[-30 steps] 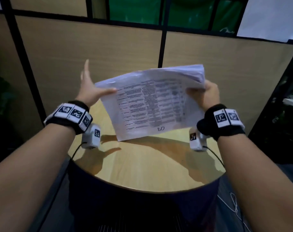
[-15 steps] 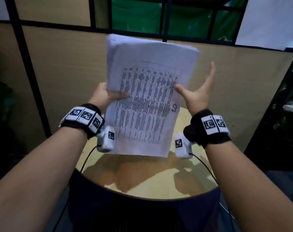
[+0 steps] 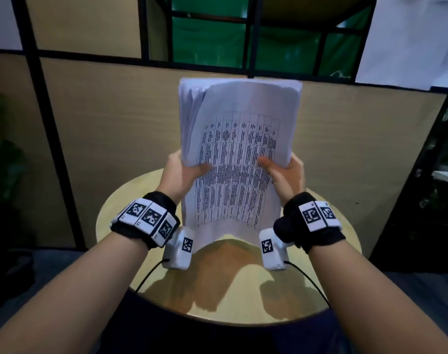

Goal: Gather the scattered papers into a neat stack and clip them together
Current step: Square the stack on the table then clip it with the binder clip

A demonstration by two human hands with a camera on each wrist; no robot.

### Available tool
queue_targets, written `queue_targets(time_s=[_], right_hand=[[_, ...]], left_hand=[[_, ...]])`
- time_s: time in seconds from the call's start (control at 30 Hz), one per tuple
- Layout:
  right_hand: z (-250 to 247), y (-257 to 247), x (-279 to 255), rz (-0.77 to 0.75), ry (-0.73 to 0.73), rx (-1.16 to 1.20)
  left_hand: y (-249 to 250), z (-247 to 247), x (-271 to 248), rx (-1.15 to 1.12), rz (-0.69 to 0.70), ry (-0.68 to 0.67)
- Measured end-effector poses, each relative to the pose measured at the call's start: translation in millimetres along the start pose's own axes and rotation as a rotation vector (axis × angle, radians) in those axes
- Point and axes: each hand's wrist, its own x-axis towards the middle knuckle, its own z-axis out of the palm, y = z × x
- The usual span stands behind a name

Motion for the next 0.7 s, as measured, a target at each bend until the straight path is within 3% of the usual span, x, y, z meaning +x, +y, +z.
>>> queue_targets(time_s=[0.13, 0.23, 0.4, 0.5, 0.57, 0.7], right_hand=[[-6, 21, -21, 0.108, -0.067, 0.007], [-9, 15, -17, 0.103, -0.023, 0.042], [-2, -14, 7, -0.077, 0.032, 0.125], [-1, -20, 15, -0.096, 0.045, 0.058], [-4, -23, 18, -0.123, 0.089, -0.021], [-9, -37, 25, -0.365, 0.127, -0.305]], left_hand=[[-14, -4, -14, -0.035, -0.105, -0.107], [-5, -10, -10, -0.075, -0.073, -0.105], [32, -8, 6, -0.026, 0.097, -0.084], [37, -3, 8, -0.029, 0.122, -0.066], [37, -3, 8, -0.020, 0.127, -0.047], [43, -5, 13, 0.016, 0.275, 0.017]])
